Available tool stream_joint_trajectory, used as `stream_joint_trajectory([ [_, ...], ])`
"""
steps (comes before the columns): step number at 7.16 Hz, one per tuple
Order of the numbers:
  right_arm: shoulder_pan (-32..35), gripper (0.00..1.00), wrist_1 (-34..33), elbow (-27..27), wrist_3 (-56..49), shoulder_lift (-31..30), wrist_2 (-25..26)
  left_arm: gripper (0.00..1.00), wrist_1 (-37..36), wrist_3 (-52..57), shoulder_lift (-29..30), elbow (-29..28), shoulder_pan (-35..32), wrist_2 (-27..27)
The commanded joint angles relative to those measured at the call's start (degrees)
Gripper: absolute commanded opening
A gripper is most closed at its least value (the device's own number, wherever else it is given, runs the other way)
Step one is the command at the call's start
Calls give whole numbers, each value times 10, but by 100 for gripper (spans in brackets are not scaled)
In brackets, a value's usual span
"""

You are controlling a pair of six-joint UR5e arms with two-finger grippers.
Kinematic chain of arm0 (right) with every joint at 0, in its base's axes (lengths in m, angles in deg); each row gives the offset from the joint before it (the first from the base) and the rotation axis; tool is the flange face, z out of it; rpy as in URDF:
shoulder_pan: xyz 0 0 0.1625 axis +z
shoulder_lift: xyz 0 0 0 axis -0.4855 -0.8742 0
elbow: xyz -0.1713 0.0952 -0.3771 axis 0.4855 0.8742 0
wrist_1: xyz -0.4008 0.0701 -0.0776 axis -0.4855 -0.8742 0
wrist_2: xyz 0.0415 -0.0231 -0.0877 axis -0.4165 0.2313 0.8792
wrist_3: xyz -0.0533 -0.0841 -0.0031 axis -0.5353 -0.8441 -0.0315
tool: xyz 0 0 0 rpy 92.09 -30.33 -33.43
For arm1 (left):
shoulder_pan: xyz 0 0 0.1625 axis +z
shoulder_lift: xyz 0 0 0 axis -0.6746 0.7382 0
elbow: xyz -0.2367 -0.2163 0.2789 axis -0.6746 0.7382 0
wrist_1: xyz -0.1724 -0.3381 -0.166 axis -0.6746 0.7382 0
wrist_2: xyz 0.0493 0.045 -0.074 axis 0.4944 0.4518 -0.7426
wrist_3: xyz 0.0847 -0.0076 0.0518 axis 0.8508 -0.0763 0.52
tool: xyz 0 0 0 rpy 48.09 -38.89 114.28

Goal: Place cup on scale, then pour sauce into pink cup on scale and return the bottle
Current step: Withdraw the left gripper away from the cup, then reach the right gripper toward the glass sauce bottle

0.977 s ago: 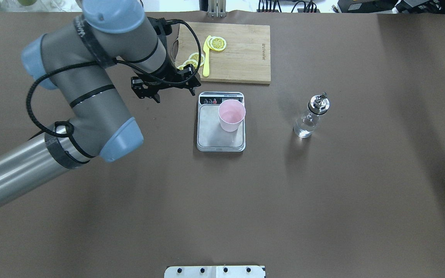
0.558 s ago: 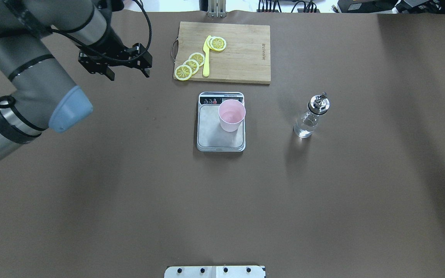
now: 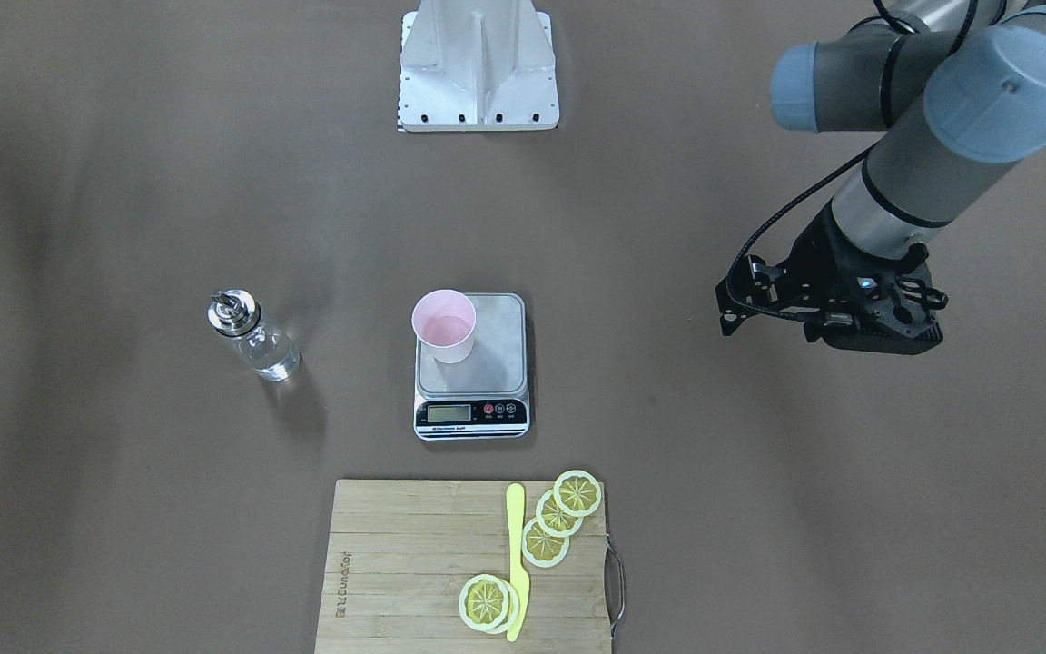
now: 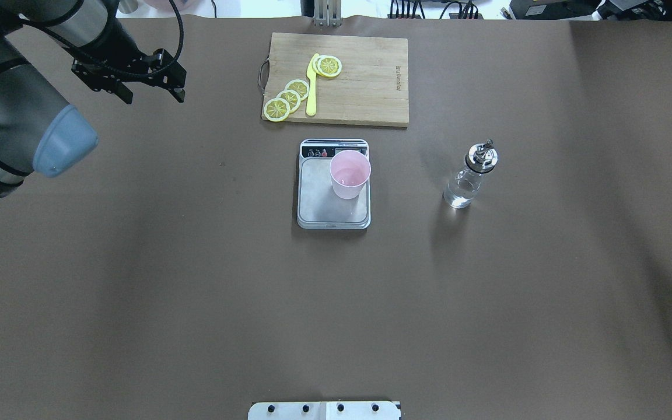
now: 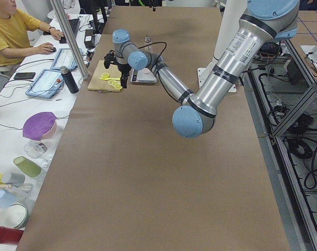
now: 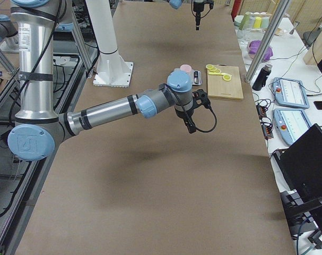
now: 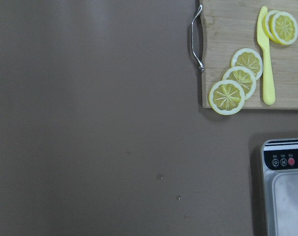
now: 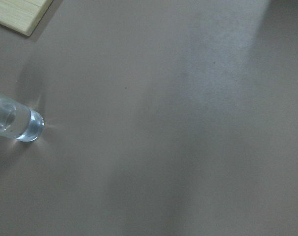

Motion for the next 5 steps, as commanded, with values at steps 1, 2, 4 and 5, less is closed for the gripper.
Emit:
stream_joint_trajectory([
  [1, -89, 97, 10, -23, 89, 3, 61, 100, -1, 26, -12, 0, -12, -10],
  [2, -126, 97, 13, -33, 119, 3, 91, 100, -1, 26, -12, 1, -13, -10],
  [4, -189, 97, 14, -40, 200, 18, 133, 100, -1, 26, -14, 1, -13, -10],
  [5, -211, 97, 14, -40, 231, 34, 149, 100, -1, 26, -14, 2, -13, -10],
])
